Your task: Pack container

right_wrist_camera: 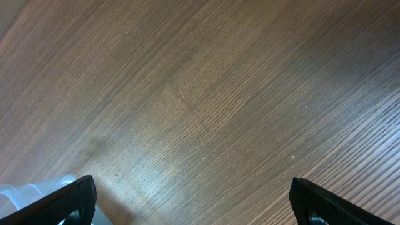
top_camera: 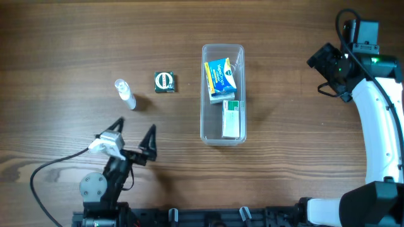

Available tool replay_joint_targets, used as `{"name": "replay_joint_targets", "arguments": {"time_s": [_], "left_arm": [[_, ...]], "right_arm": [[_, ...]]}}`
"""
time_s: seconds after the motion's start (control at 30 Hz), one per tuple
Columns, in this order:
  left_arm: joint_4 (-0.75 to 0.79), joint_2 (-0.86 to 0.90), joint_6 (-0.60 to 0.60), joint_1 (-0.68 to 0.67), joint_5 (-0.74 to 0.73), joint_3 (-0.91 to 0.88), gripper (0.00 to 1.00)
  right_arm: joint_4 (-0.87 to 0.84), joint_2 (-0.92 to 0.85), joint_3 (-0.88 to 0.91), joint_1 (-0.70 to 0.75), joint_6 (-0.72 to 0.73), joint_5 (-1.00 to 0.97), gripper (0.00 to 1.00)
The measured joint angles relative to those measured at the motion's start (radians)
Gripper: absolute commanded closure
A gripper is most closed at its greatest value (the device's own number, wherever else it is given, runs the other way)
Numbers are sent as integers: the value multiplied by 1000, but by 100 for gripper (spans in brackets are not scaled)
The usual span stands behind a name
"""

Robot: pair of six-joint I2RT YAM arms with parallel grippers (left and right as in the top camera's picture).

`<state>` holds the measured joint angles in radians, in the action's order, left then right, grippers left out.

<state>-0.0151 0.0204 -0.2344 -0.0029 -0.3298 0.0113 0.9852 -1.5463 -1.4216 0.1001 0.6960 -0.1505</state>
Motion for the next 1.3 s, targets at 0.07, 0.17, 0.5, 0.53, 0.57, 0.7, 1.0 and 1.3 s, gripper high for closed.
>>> {"name": "replay_joint_targets", "arguments": {"time_s": [0.07,0.17,0.5,0.53,0.57,0.7,1.0,1.3], "left_arm": [[39,0,-51,0,-160,-3,0],[187,0,-141,2,-350,-3,1],[-344,247,-37,2,-435,622,1],[-455,348,-6,3,-422,740,1],[-526,439,18,3,-396,831,0],[-673,742,42,2,-333,1062,1],[-833,1041,-33,-265,-52,1249,1],[-1061,1590,-124,-384,406,1634,0]], "right_arm": [[0,0,0,0,0,0,0],[0,0,0,0,0,0,0],[-6,0,2,0,0,0,0],[-5,0,2,0,0,0,0],[-5,0,2,0,0,0,0],[-5,0,3,0,0,0,0],[-4,0,6,0,0,0,0],[-5,0,6,0,0,0,0]]}}
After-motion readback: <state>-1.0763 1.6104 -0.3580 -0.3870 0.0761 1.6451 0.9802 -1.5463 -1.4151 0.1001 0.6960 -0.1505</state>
